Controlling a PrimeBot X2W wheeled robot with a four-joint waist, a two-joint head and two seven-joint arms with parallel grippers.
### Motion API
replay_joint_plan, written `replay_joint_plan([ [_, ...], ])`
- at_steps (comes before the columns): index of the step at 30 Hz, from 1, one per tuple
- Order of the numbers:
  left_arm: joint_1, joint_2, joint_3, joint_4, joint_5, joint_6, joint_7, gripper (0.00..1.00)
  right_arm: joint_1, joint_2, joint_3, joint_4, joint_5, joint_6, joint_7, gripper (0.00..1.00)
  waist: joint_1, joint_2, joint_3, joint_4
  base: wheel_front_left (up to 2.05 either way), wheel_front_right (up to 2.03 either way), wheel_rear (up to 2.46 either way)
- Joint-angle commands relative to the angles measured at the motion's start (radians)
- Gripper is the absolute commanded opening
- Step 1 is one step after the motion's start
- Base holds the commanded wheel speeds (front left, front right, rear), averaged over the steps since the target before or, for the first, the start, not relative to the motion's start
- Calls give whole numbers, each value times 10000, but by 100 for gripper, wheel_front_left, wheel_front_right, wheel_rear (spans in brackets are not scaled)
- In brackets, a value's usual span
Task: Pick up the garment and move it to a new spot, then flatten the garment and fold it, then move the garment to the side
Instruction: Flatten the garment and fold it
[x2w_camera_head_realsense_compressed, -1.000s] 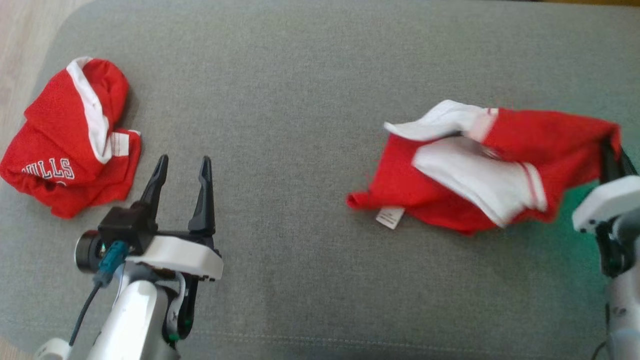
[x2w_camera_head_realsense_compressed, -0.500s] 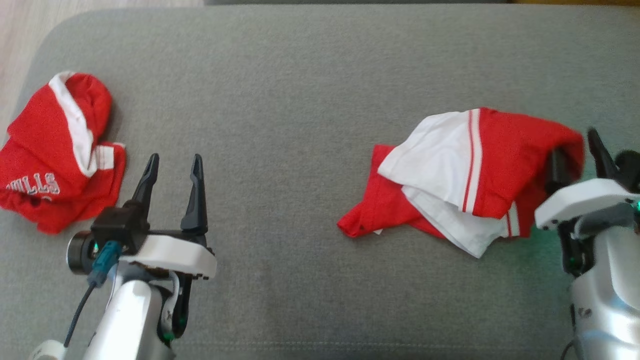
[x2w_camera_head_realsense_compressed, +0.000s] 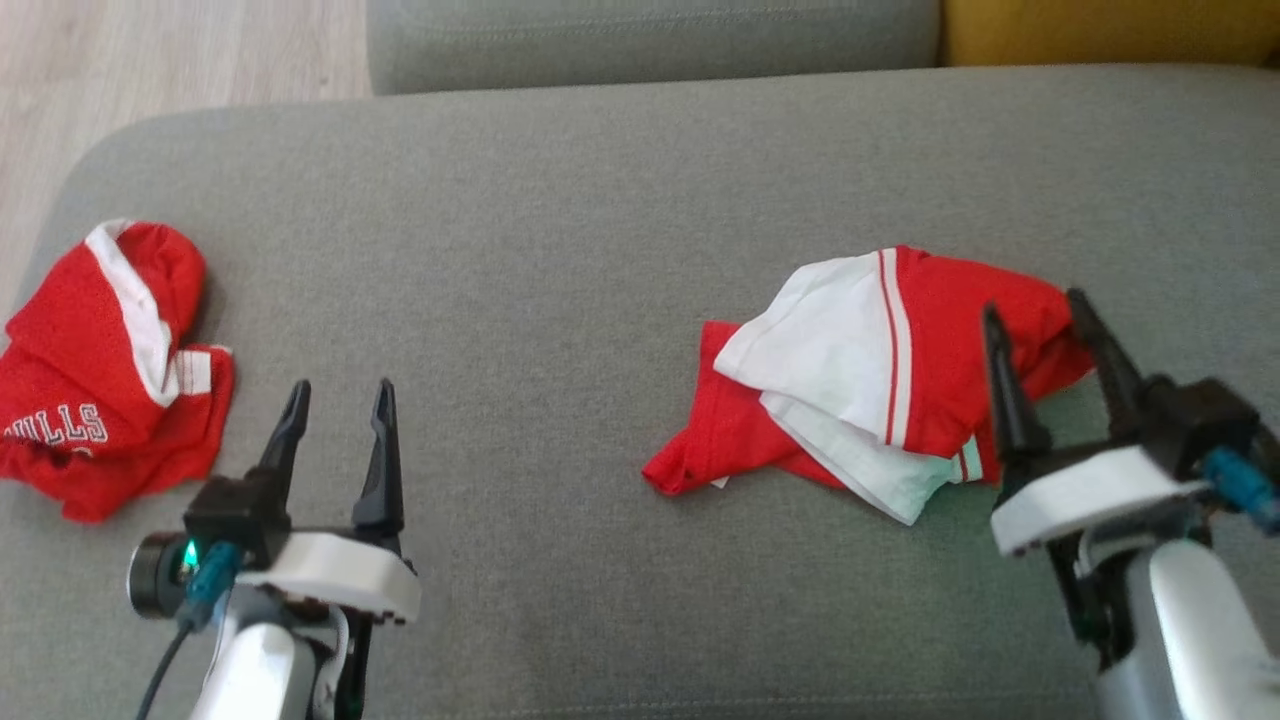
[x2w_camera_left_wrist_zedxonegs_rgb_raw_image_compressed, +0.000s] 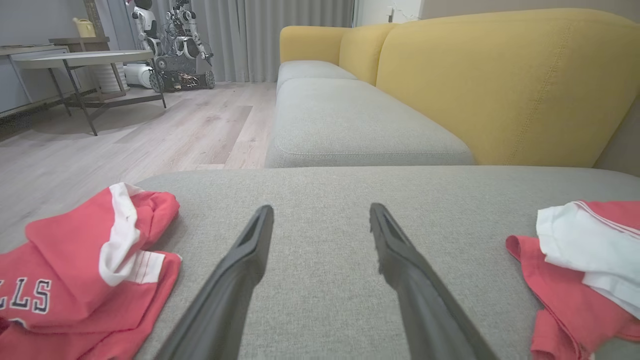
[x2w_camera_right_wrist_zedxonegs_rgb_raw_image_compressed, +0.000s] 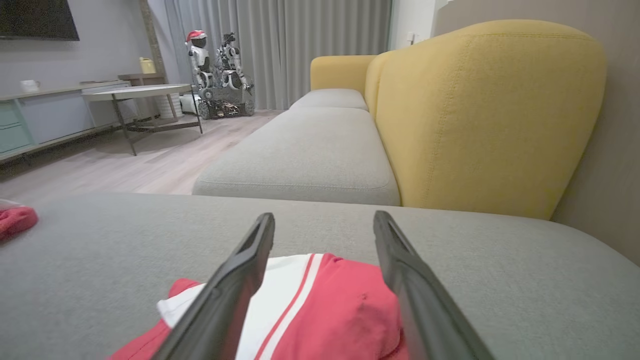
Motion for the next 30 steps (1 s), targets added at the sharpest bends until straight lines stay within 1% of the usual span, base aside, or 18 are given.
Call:
replay_joint_plan([
  [1, -133, 194, 292, -294, 49, 13, -121, 100, 43, -1, 282, -585, -46, -7, 107, 100, 0, 0, -133, -70, 0, 0, 0],
  [7, 126, 284, 246, -314, 23, 52, -69, 100, 750, 114, 434, -1396, -50, -7, 537, 100, 0, 0, -308, -151, 0, 0, 0],
  [21, 148, 338, 5, -516, 29, 85, 115, 100, 1038, 220, 412, -1847, 22, -7, 877, 100, 0, 0, -297, -128, 0, 0, 0],
  [26, -197, 252, -535, -476, 199, -226, 195, 100, 1003, 253, 438, -1865, 35, -7, 913, 100, 0, 0, -168, -132, 0, 0, 0],
  [27, -299, 193, -701, -441, 227, -332, 234, 100, 984, 257, 448, -1871, 35, -7, 916, 100, 0, 0, -119, -141, 0, 0, 0],
  [28, -523, 36, -1087, -352, 298, -566, 327, 100, 938, 264, 473, -1875, 45, -7, 913, 100, 0, 0, 1, -171, 0, 0, 0],
  [30, -753, -144, -1515, -199, 368, -832, 439, 100, 875, 269, 513, -1868, 62, -7, 901, 100, 0, 0, 138, -236, 0, 0, 0],
])
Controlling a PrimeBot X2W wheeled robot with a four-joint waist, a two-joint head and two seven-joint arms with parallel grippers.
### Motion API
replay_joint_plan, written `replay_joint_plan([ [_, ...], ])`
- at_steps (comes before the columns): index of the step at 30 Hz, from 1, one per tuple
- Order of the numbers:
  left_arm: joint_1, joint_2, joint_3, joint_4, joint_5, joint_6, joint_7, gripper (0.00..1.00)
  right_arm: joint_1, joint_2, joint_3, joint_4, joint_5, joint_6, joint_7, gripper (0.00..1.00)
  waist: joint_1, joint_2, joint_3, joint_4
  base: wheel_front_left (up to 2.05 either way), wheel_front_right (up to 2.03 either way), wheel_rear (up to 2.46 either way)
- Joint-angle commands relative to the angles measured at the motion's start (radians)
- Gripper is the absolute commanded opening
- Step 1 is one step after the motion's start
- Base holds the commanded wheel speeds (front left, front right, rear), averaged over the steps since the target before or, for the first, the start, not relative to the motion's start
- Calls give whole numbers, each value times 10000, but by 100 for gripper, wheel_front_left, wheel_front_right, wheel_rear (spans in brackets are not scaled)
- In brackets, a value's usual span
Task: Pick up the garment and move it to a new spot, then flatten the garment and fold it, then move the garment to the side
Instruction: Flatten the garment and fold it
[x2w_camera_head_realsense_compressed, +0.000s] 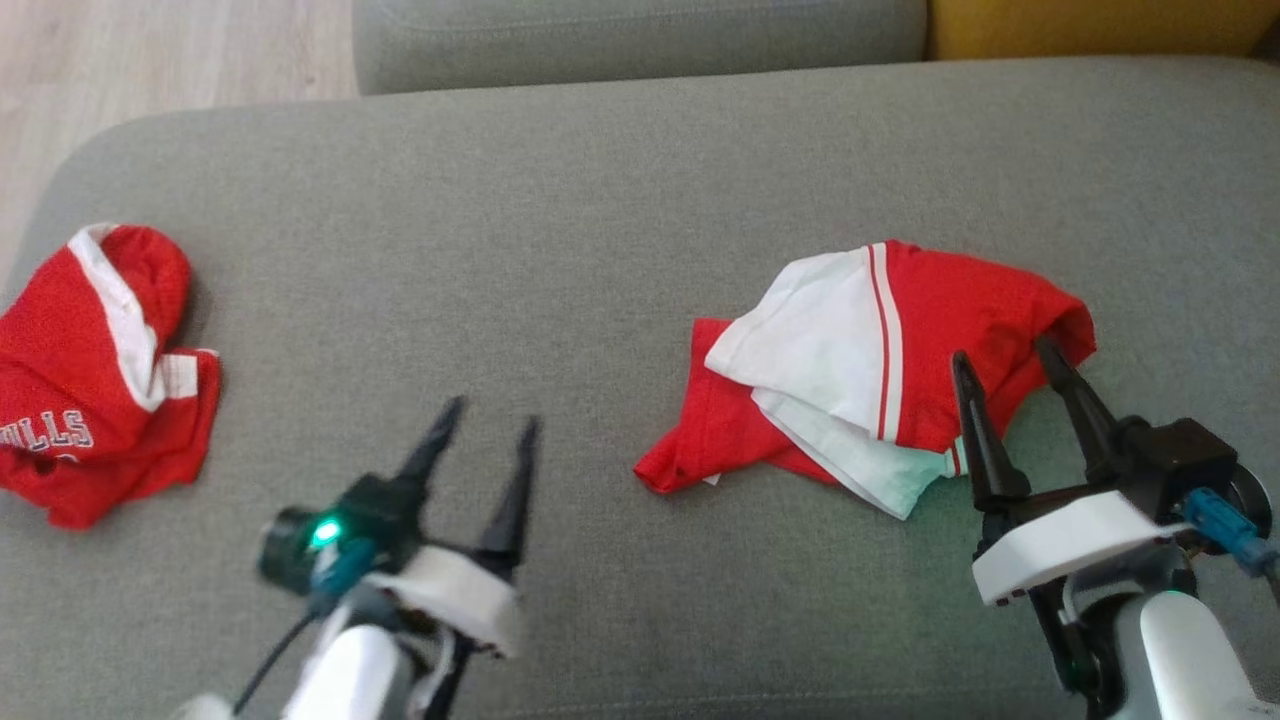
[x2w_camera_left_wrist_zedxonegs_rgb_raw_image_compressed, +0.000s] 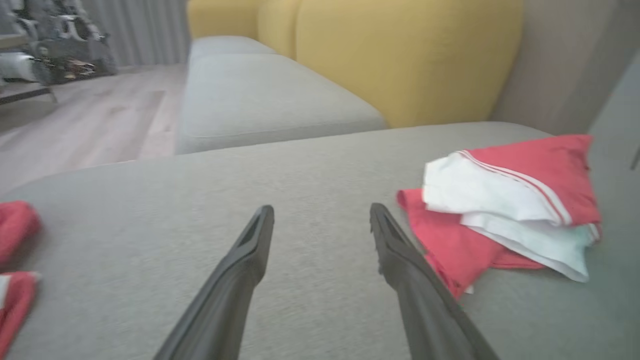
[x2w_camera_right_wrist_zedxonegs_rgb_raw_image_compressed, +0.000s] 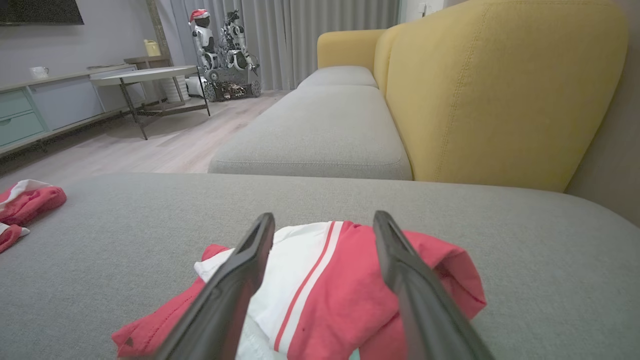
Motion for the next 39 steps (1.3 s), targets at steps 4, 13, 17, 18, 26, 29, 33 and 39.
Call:
replay_joint_plan([
  [4, -991, -304, -576, 328, 189, -568, 226, 100, -490, -10, 351, -363, 95, -7, -39, 100, 0, 0, 415, -303, 0, 0, 0],
  [13, -2045, -644, -1587, 2330, 152, -1076, 350, 100, -867, 18, 507, -175, 202, -7, -119, 100, 0, 0, 1115, -1041, 0, 0, 0],
  [17, -2448, -702, -1854, 2952, 187, -1147, 248, 100, -946, 44, 486, -65, 271, -7, -212, 100, 0, 0, 1279, -1243, 0, 0, 0],
  [18, -2543, -707, -1915, 3072, 233, -1151, 206, 100, -965, 52, 482, -38, 284, -7, -232, 100, 0, 0, 1308, -1283, 0, 0, 0],
  [26, -2908, -742, -2225, 3805, 348, -1161, 82, 10, -1054, 117, 451, 119, 411, -7, -321, 100, 0, 0, 1354, -1399, 0, 0, 0],
  [29, -3006, -759, -2307, 3927, 291, -1184, 4, 0, -1063, 137, 412, 176, 474, -7, -348, 100, 0, 0, 1320, -1362, 0, 0, 0],
  [33, -3011, -779, -2254, 3653, 92, -1181, -213, 0, -1024, 156, 364, 253, 524, -7, -368, 100, 0, 0, 1229, -1230, 0, 0, 0],
  [39, -2440, -677, -2004, 2433, -618, -1244, -228, 0, -887, 180, 280, 353, 624, -7, -323, 100, 0, 0, 1054, -848, 0, 0, 0],
])
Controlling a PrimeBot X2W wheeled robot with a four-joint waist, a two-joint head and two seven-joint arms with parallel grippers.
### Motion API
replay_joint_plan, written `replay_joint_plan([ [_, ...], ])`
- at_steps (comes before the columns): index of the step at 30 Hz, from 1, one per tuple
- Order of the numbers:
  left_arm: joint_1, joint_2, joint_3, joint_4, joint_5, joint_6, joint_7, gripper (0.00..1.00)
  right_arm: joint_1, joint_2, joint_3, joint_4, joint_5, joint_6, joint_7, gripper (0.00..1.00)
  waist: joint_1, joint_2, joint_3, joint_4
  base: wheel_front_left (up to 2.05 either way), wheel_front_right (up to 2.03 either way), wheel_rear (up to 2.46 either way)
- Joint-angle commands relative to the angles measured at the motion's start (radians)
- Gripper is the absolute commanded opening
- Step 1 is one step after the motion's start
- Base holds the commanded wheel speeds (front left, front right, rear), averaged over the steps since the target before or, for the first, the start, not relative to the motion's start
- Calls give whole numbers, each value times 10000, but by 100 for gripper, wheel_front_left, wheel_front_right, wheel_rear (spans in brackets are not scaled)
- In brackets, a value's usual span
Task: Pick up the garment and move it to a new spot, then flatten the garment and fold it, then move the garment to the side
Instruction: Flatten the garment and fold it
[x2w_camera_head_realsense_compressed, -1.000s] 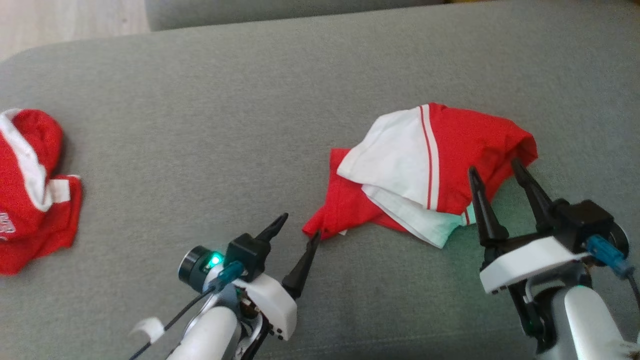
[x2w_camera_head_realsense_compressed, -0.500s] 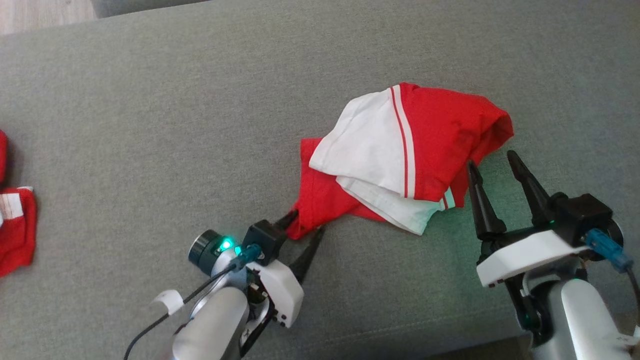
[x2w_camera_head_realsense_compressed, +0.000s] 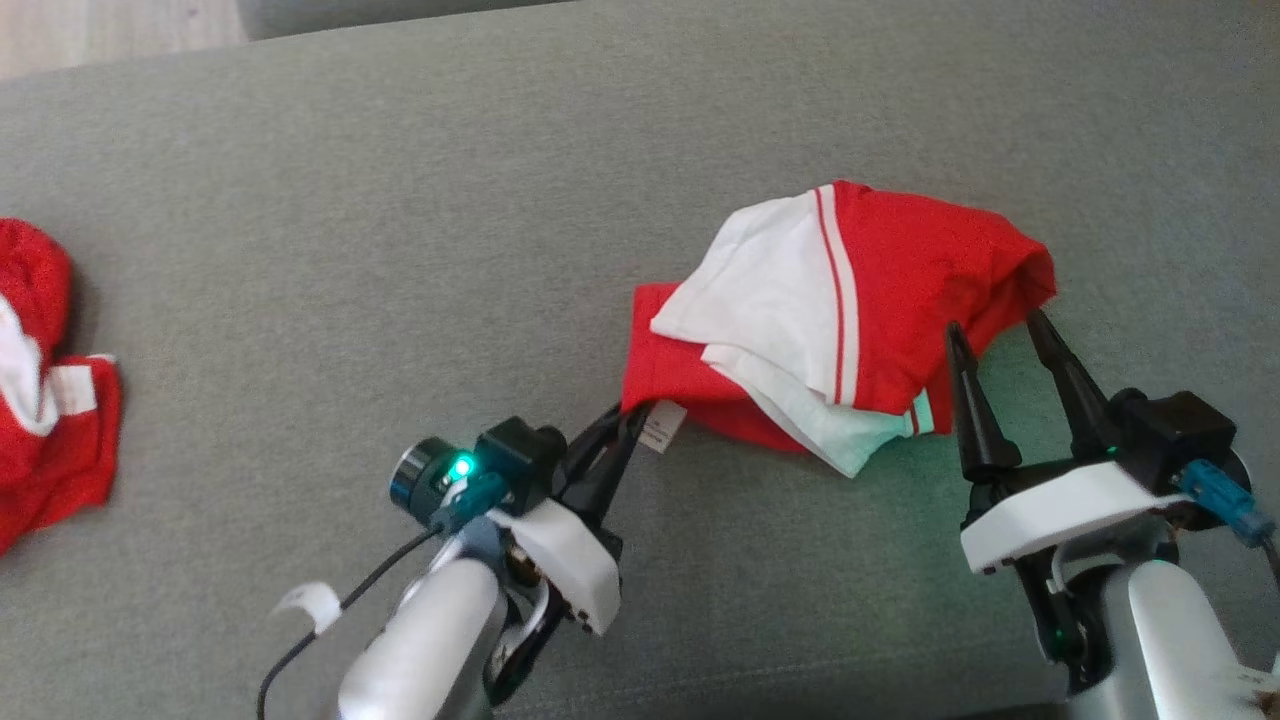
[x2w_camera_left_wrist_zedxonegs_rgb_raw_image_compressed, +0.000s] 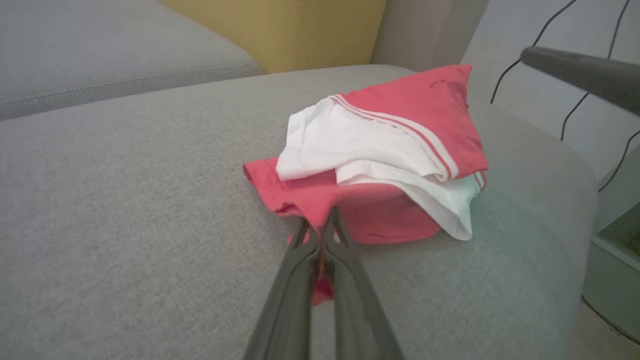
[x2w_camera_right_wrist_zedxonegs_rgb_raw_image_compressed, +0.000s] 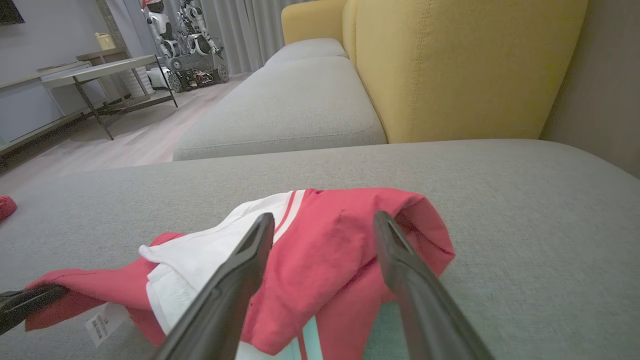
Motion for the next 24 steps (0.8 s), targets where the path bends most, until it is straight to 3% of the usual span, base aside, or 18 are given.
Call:
replay_joint_plan([
  [1, 194, 141, 367, -581, -181, -37, 47, 0, -215, 73, 192, -283, 82, -7, -30, 100, 0, 0, -96, 171, 0, 0, 0],
  [4, 793, 333, 592, -1405, -673, -4, 392, 0, -174, 80, 182, -255, 102, -7, -9, 100, 0, 0, -187, 369, 0, 0, 0],
  [14, 2791, 803, 1324, -4169, -2012, 760, 1738, 0, 2, 88, 98, -254, 208, -7, 91, 100, 0, 0, -421, 905, 0, 0, 0],
  [18, 2863, 827, 1775, -4207, -2552, 863, 1848, 0, -38, 91, 137, -258, 245, -7, 126, 100, 0, 0, -436, 950, 0, 0, 0],
  [24, 2216, 895, 2447, -2947, -3088, 845, 1805, 0, -166, 41, 270, -282, 311, -7, 172, 100, 0, 0, -349, 728, 0, 0, 0],
])
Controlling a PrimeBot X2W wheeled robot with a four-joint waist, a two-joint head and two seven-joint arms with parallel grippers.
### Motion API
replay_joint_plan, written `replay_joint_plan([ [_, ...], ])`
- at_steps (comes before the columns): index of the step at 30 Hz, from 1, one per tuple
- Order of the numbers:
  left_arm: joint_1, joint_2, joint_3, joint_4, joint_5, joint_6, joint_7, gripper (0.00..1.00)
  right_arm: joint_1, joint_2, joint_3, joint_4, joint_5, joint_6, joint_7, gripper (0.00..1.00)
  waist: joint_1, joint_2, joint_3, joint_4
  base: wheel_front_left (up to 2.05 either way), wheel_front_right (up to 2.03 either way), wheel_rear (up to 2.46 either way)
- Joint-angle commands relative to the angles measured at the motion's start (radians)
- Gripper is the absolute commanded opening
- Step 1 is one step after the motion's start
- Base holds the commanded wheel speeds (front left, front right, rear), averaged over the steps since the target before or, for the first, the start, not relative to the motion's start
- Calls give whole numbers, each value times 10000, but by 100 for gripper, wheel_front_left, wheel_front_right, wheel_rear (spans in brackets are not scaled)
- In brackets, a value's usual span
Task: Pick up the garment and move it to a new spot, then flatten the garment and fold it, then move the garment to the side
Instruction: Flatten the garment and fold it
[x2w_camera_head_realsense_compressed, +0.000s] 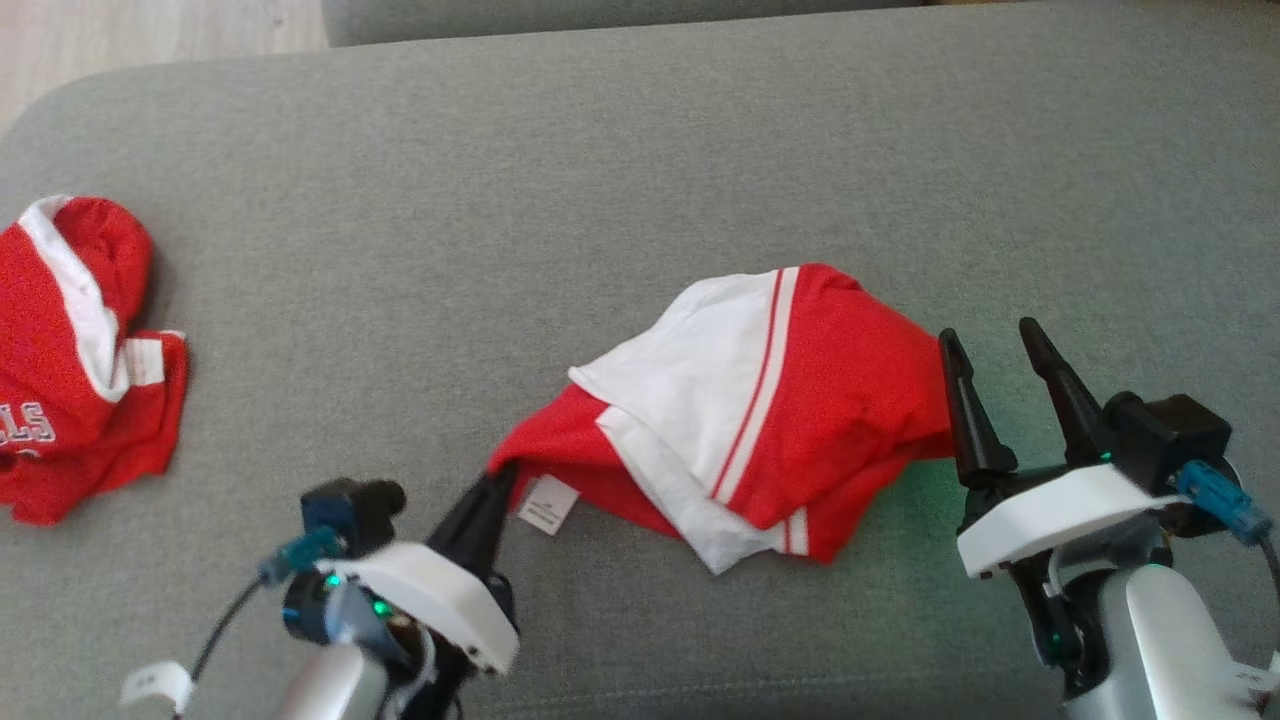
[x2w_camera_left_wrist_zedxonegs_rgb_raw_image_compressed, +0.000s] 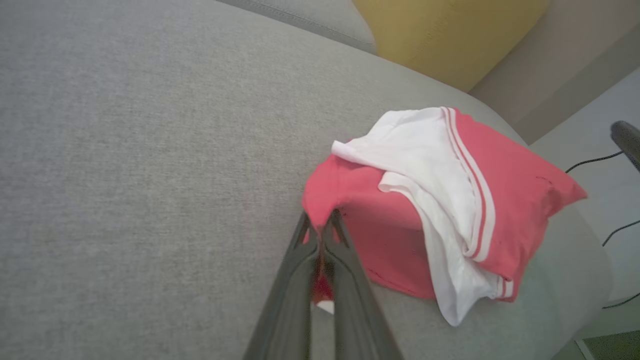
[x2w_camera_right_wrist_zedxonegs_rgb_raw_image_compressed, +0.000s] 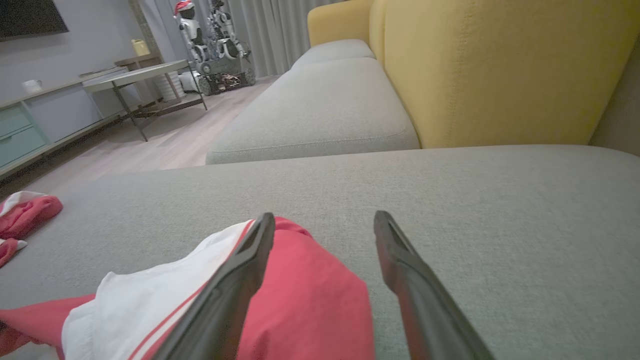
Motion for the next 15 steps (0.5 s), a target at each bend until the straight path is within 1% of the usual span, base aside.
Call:
replay_joint_plan([
  [1, -694, 122, 502, 22, -45, 31, -119, 0, -232, -22, 260, -366, 76, -7, -14, 100, 0, 0, 70, -118, 0, 0, 0],
  [3, -1014, 116, 689, 601, -162, 6, -222, 0, -258, -25, 271, -367, 95, -7, -19, 100, 0, 0, 139, -228, 0, 0, 0],
  [4, -1014, 116, 689, 601, -162, 6, -222, 0, -258, -25, 271, -367, 95, -7, -19, 100, 0, 0, 139, -228, 0, 0, 0],
  [7, -1485, 74, 860, 1503, -332, -68, -262, 0, -312, -20, 287, -346, 119, -7, -57, 100, 0, 0, 275, -381, 0, 0, 0],
  [8, -1638, 101, 866, 1801, -324, -92, -244, 14, -342, -17, 305, -332, 128, -7, -70, 100, 0, 0, 316, -430, 0, 0, 0],
  [9, -1790, 121, 888, 2048, -288, -84, -308, 62, -370, -13, 327, -320, 139, -7, -83, 100, 0, 0, 359, -474, 0, 0, 0],
  [10, -1928, 134, 913, 2264, -237, -62, -421, 100, -395, -8, 347, -307, 151, -7, -97, 100, 0, 0, 390, -512, 0, 0, 0],
  [13, -2231, 185, 887, 2732, 16, 13, -817, 100, -455, 3, 371, -272, 169, -7, -137, 100, 0, 0, 467, -585, 0, 0, 0],
  [15, -2376, 315, 819, 2924, 369, 187, -1189, 100, -477, 9, 365, -241, 168, -7, -163, 100, 0, 0, 480, -597, 0, 0, 0],
])
